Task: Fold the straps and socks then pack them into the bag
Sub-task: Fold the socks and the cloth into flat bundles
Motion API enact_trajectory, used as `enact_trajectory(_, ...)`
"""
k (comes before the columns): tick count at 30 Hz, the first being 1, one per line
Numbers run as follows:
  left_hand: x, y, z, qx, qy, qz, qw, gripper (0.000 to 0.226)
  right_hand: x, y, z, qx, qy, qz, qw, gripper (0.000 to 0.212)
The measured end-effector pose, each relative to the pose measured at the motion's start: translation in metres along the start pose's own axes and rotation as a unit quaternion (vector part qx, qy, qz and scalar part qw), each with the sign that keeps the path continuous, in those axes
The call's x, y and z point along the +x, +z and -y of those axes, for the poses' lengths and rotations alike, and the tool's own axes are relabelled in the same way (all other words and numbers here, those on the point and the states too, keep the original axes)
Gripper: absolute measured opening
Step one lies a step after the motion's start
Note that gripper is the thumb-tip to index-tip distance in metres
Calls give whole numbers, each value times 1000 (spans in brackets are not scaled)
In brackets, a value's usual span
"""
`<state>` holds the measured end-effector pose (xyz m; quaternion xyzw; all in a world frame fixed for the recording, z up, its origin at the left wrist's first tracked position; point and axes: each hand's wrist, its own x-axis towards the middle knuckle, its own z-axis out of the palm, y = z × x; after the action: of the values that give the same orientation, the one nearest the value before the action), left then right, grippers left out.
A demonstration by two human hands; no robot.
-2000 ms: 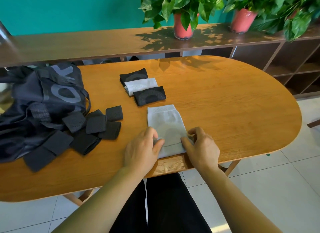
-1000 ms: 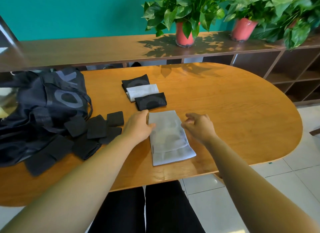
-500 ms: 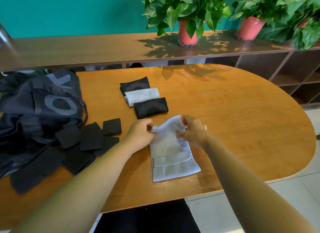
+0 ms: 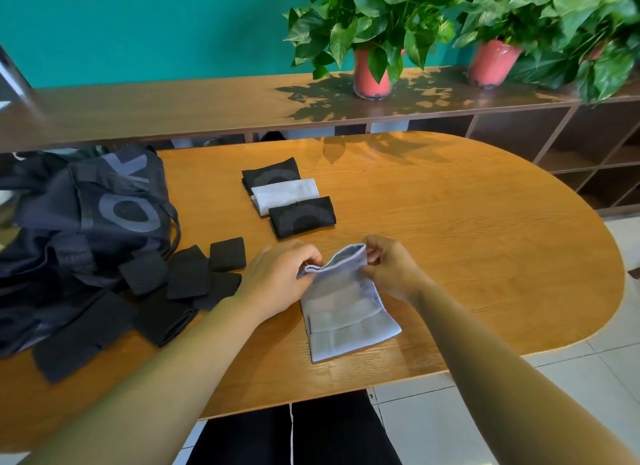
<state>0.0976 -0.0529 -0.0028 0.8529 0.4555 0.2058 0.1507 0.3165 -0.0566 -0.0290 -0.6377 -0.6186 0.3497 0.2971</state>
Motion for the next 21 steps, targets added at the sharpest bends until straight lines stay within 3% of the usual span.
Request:
enact_trajectory(5,4,-1,3,20,30,-19,999,17,0,4,5,142,-17,-3,990,37)
enact_trajectory(12,2,4,17,60,96,-7,994,25,11,9,-17,45,-51,-30,997,66)
enact_trajectory(21,-6,-5,26,139,157,58,976,38,7,4,-20,-19,-83,-31,996,67)
